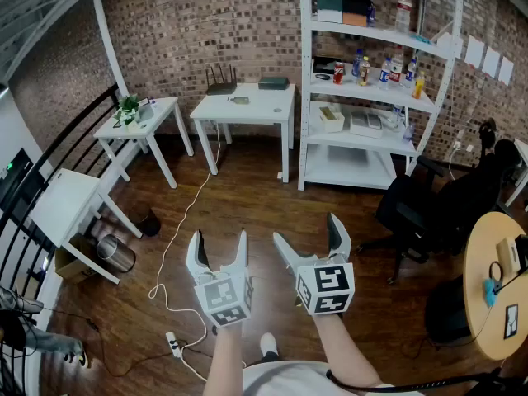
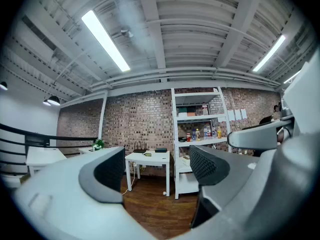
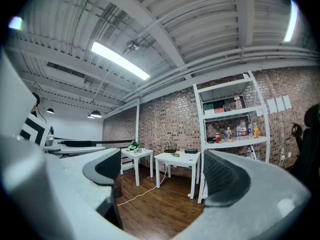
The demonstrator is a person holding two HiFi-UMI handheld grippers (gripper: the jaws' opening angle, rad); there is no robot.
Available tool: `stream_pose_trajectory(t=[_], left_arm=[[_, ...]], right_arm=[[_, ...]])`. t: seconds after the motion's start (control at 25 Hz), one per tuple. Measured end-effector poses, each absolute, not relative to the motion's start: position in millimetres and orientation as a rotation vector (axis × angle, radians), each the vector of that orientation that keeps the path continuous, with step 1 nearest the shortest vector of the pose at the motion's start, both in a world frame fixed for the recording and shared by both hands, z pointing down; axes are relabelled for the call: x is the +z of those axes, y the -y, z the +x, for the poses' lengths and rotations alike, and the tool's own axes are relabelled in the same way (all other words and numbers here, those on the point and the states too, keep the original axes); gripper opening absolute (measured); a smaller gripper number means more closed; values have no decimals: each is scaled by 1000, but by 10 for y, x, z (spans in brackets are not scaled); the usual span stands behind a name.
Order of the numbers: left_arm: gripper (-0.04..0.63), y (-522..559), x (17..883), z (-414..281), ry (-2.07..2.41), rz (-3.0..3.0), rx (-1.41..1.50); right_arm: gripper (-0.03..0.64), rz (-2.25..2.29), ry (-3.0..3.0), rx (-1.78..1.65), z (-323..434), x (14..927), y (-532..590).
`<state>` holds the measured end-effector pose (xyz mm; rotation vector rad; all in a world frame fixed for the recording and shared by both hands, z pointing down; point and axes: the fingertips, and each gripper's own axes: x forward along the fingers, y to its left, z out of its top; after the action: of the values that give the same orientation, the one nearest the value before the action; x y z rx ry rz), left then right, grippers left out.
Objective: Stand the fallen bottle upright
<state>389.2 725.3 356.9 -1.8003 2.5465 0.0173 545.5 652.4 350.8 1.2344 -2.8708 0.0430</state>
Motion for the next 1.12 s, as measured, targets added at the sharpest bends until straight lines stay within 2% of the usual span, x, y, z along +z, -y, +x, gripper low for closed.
stream_pose_trajectory(t=[0.24, 0.36, 0.68, 0.92, 1.12], left_arm=[[410, -6772, 3529, 3297, -2528, -1806, 16], [377, -6516, 3709, 3059, -2582, -1828, 52], [370, -5281, 3903, 3019, -2557, -1879, 20], [365, -4201, 3790, 3045, -2575, -1866, 35], [356, -3724, 3882, 2919, -2608, -1760, -7]], right_arm=[[495, 1249, 2863, 87, 4909, 3631, -6005], [494, 1243, 2861, 107, 4716, 3755, -5806], [492, 1220, 2880, 82, 4497, 3762, -4644], [488, 1002, 2953, 71, 4210, 3672, -3662], [481, 929, 2973, 113, 4127, 3812, -3062]])
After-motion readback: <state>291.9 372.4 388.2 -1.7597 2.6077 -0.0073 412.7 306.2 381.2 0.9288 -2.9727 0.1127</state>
